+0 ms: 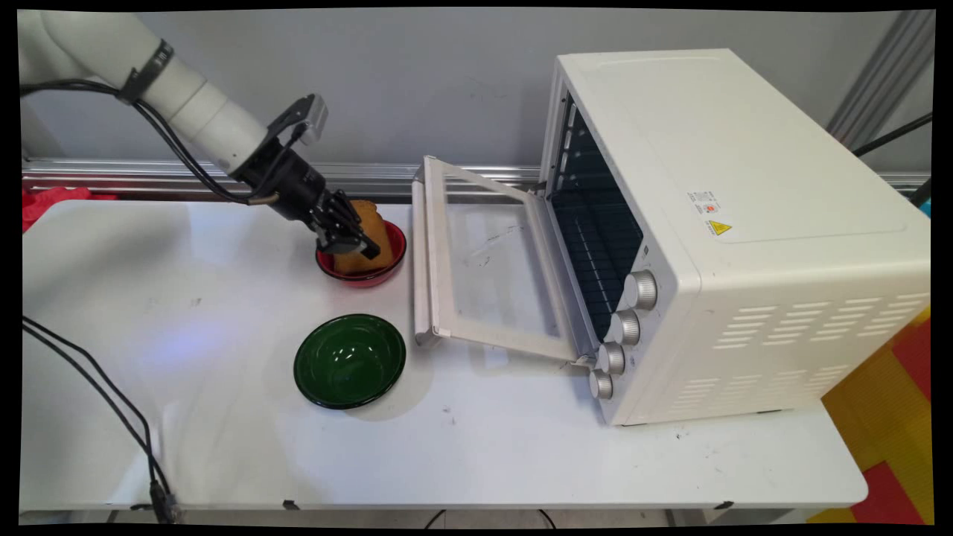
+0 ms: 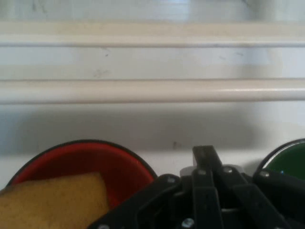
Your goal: Close the oven
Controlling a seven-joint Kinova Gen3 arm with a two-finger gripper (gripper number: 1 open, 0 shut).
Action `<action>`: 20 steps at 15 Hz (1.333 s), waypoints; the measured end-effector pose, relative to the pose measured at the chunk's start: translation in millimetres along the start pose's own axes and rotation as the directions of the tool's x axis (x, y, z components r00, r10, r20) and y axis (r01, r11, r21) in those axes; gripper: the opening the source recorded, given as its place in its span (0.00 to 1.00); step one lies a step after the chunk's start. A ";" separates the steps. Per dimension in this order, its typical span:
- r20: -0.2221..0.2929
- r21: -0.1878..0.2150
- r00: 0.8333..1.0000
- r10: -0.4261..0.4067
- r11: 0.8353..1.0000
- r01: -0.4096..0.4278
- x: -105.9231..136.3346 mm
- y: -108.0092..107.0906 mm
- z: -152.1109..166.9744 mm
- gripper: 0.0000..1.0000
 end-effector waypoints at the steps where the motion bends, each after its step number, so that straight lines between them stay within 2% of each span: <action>1: -0.013 -0.003 1.000 -0.002 1.000 0.002 -1.2 -0.9 6.6 0.00; 5: -0.074 -0.020 0.997 -0.006 1.000 0.005 -5.9 -6.3 39.1 0.00; 9: -0.108 -0.033 0.994 0.014 0.999 -0.018 -13.4 -13.0 66.8 0.00; 13: -0.127 -0.034 0.991 0.040 0.998 -0.044 -18.7 -18.0 82.1 0.00; 20: -0.205 -0.027 0.977 0.051 0.998 -0.057 -18.2 -22.4 90.0 0.00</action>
